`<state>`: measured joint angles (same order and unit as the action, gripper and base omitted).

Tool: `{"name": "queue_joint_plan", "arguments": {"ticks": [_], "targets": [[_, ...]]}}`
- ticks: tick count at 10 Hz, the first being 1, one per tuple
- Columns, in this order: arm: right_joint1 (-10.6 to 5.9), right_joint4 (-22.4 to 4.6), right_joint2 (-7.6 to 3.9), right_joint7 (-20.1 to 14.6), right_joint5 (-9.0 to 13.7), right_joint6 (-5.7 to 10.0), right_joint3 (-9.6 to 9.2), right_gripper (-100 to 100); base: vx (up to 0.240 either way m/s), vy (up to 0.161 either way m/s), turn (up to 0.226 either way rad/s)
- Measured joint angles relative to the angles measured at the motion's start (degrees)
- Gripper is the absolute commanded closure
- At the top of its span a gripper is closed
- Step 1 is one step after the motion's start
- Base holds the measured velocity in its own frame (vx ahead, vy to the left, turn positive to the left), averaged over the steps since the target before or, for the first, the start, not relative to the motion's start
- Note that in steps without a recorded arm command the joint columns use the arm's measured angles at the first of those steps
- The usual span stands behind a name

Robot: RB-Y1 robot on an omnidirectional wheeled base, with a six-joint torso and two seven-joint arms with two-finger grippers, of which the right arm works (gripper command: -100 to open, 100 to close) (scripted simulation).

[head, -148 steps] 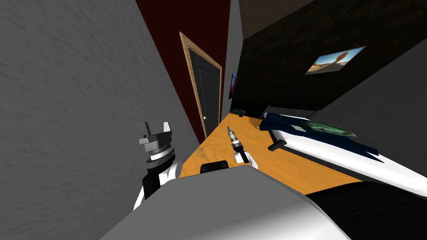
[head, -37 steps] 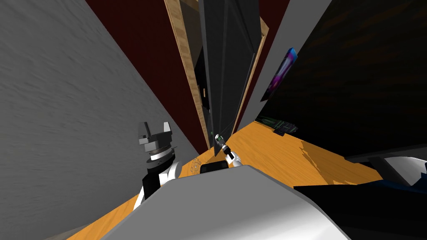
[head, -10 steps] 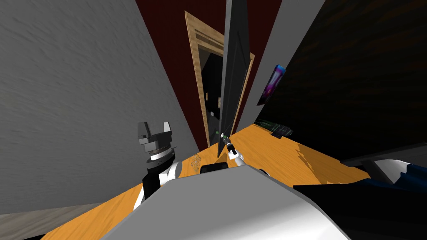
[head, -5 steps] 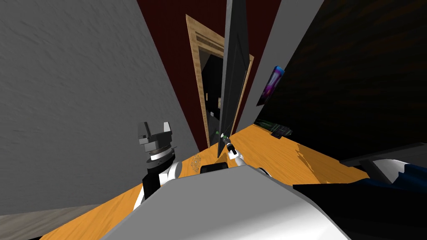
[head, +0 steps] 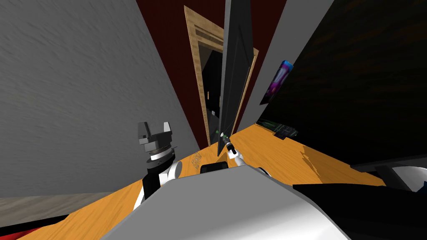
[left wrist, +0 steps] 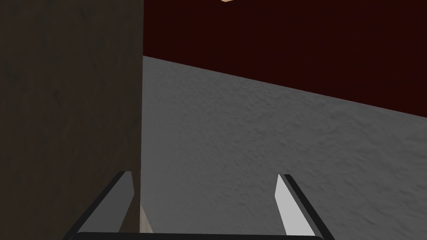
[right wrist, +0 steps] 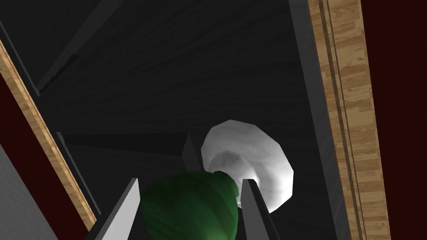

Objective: Pull the door open

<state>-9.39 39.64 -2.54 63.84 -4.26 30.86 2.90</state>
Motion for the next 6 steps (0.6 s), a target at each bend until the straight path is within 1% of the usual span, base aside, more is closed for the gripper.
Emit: {"name": "queue_joint_plan", "arguments": {"ticks": [2, 3, 4, 5, 6], "targets": [[-0.79, -1.1, -0.15, -1.84, 0.62, 0.51, -0.08, 100, -0.039, -0.034, 0.077], [-0.14, -0.4, -0.62, -3.23, 0.83, 0.6, -0.51, 100, -0.026, -0.042, 0.071], [0.51, 0.48, -0.76, -4.49, 1.05, 0.32, -0.8, 100, -0.041, -0.048, 0.098], [0.61, 0.65, -0.93, -5.78, 1.39, 0.23, -1.01, 100, -0.06, -0.058, 0.112], [0.16, 0.12, -0.97, -7.02, 1.82, 0.35, -1.03, 100, -0.053, -0.067, 0.111]]}}
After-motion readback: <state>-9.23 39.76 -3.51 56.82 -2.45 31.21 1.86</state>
